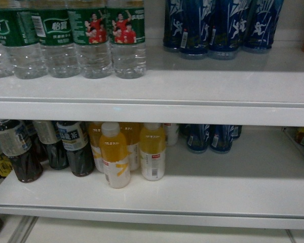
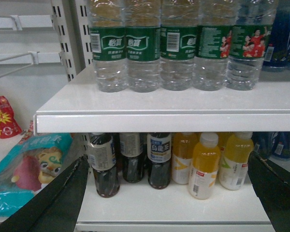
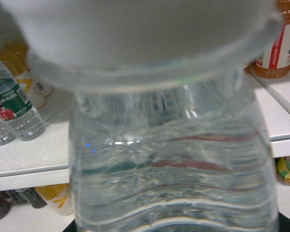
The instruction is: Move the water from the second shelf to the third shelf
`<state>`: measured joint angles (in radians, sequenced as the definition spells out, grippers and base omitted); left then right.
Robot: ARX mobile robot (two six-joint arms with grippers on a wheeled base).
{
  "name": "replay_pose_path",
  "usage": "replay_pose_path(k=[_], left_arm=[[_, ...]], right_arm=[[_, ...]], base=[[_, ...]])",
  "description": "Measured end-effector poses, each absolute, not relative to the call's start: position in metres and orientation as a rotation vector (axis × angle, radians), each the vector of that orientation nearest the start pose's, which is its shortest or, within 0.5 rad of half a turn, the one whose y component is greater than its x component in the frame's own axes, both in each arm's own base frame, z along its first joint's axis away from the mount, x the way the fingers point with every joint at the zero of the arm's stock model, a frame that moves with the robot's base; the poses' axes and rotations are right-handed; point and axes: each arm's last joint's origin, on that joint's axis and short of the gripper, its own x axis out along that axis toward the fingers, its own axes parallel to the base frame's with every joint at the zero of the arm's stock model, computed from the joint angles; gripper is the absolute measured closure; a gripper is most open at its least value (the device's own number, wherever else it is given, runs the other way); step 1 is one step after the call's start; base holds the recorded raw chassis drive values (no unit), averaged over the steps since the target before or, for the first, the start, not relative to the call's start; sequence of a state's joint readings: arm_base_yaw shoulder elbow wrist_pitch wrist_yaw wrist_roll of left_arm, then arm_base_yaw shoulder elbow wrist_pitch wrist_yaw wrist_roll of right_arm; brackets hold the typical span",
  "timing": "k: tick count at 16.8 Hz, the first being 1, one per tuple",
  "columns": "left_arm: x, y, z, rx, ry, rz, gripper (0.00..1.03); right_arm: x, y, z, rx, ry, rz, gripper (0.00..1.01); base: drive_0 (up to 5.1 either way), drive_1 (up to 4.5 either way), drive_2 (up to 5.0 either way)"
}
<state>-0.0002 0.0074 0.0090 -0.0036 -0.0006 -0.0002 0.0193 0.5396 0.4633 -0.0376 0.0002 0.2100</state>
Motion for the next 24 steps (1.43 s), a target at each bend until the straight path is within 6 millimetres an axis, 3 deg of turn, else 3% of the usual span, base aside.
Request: replay_pose_path(k=[24], left_arm=[[0.0976, 0.0001, 0.1657, 0.000, 0.002, 0.004, 0.05]], right_arm=[[0.1385, 0.0035, 0.2698, 0.210, 0.114, 0.030, 0.57]], base=[[-4.6, 2.29, 2.3]])
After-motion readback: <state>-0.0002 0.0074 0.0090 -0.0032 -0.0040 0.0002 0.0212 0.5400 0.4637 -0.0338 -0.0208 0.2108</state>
